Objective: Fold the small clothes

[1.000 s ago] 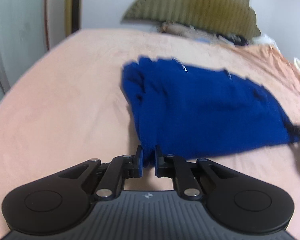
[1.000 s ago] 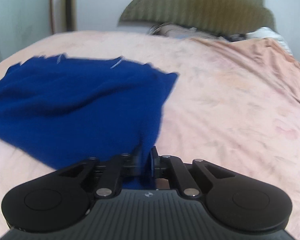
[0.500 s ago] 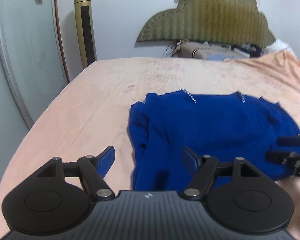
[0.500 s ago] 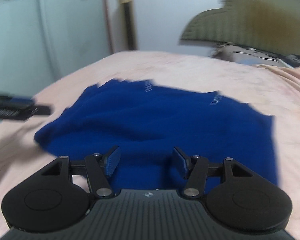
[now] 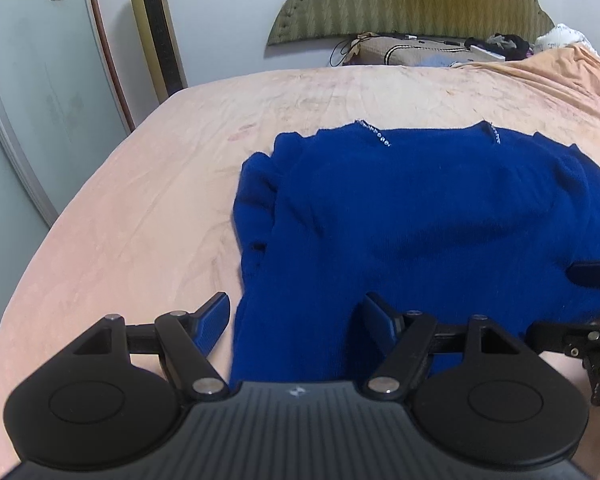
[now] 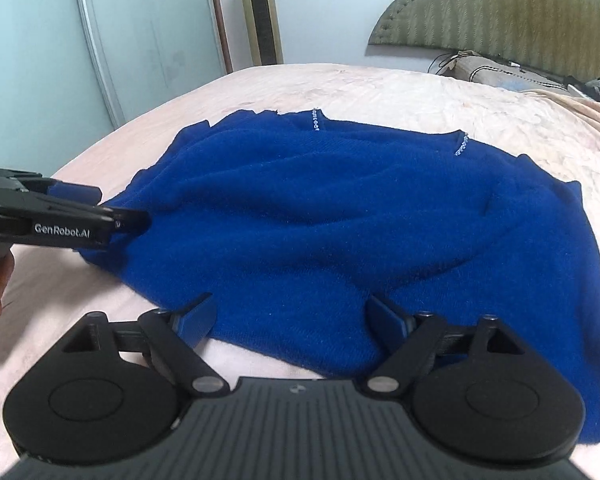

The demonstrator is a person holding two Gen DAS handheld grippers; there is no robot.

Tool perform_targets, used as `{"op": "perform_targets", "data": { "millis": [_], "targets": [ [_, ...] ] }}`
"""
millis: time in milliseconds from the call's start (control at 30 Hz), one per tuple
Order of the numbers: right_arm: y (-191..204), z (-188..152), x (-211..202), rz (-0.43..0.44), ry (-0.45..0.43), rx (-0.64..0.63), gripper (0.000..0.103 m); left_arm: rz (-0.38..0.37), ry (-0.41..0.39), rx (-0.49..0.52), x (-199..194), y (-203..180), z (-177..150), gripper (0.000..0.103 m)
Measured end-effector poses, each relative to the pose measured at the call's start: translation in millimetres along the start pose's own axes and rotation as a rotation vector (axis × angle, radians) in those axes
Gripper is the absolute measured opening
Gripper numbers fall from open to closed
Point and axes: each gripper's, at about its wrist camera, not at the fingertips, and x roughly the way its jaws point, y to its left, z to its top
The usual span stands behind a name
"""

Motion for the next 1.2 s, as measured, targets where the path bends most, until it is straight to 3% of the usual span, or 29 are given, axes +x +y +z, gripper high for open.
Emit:
{"op": "perform_targets", "data": {
  "millis": [167,333,533,733,900,1033,1200],
  "targets": [
    [9.5,1.8,-7.9,-0.001,-0.036,-0.024,0.085,0.013,-0.005,0.011,-0.8,1.9,1.6,0.073],
    [37.7,4.4,-17.7,-0.047,-0.079,-0.167,0.086,-0.028,-0.044,0.002,-3.5,14.8,12.0,0.075],
    [74.4,5.0,-9.9,-0.071,-0.094,-0.322,0.089,-0.111,-0.084,-0.175,17.1,59.0,46.2,0.079],
    [113.5,-5.4,0.1,-0.118,-0.118,-0.484,0.090,-0.326,0.045,-0.265,73.2,91.4,80.6,0.083],
    [140.9,-16.7,15.8,-0.201,-0.128,-0.615,0.090,-0.435,0.149,-0.384,119.8,112.8,82.1,0.083],
    [153.1,-16.2,35.0,-0.277,-0.154,-0.675,0.090,-0.552,0.140,-0.446,132.6,118.5,85.0,0.103],
    [165.4,-4.2,59.5,-0.322,-0.186,-0.726,0.088,-0.666,0.157,-0.501,154.3,108.3,98.9,0.103]
  ]
}}
